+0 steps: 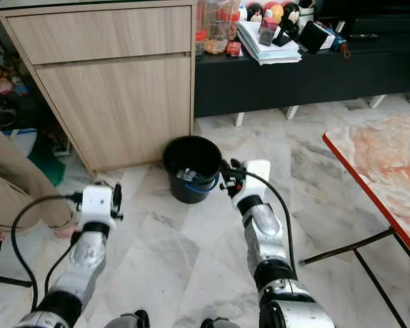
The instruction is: Picking trash to rubbish bin
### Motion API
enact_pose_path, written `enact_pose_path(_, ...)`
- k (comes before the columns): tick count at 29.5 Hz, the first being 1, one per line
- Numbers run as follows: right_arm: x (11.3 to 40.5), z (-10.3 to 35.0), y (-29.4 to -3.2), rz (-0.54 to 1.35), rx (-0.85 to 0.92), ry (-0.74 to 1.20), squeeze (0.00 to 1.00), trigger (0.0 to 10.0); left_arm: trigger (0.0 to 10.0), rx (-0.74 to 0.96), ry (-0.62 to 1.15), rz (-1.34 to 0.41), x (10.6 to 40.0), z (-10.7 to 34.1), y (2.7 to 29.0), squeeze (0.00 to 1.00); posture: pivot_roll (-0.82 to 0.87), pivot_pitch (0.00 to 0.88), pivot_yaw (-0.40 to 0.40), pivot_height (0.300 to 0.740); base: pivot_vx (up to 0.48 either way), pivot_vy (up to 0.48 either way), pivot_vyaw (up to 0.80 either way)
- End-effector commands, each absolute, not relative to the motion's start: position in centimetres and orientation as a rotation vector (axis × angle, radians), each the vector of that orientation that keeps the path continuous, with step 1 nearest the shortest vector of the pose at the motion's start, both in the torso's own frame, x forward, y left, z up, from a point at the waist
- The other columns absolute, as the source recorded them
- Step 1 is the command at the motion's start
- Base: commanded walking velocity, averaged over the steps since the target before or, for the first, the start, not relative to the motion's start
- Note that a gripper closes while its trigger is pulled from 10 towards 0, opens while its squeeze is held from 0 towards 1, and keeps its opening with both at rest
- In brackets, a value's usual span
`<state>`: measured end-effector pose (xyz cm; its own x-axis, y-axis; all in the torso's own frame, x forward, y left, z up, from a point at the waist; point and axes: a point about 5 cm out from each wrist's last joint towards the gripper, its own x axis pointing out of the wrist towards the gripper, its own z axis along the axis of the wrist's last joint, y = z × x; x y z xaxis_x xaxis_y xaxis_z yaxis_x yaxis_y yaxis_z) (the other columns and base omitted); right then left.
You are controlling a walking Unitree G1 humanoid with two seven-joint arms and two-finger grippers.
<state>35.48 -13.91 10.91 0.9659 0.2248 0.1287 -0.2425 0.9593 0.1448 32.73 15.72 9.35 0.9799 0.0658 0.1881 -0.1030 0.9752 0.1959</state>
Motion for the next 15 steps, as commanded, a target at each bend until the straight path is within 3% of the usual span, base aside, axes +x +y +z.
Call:
enact_pose_path(1, 35.6, 11.4, -14.2, 0.213, 0.152, -0.141, 0.0, 10.0, 10.0, 0.206, -0.164, 0.081, 32.7, 8.9, 15.7, 0.0, 0.05, 0.095, -0.074, 0.74, 0.0, 0.0, 0.0)
enact_pose_path(8, 35.7, 11.2, -14.6, 0.145, 0.129, -0.119, 0.0, 10.0, 10.0, 0.202, -0.198, 0.017, 34.1, 10.5, 14.2, 0.0, 0.04, 0.121, -0.069, 0.74, 0.0, 0.0, 0.0)
enact_pose_path(15, 36.0, 11.4, -14.1, 0.151, 0.138, -0.117, 0.0, 10.0, 10.0, 0.186, -0.243, 0.011, 34.5, 11.7, 14.0, 0.0, 0.05, 0.135, -0.061, 0.74, 0.0, 0.0, -0.78)
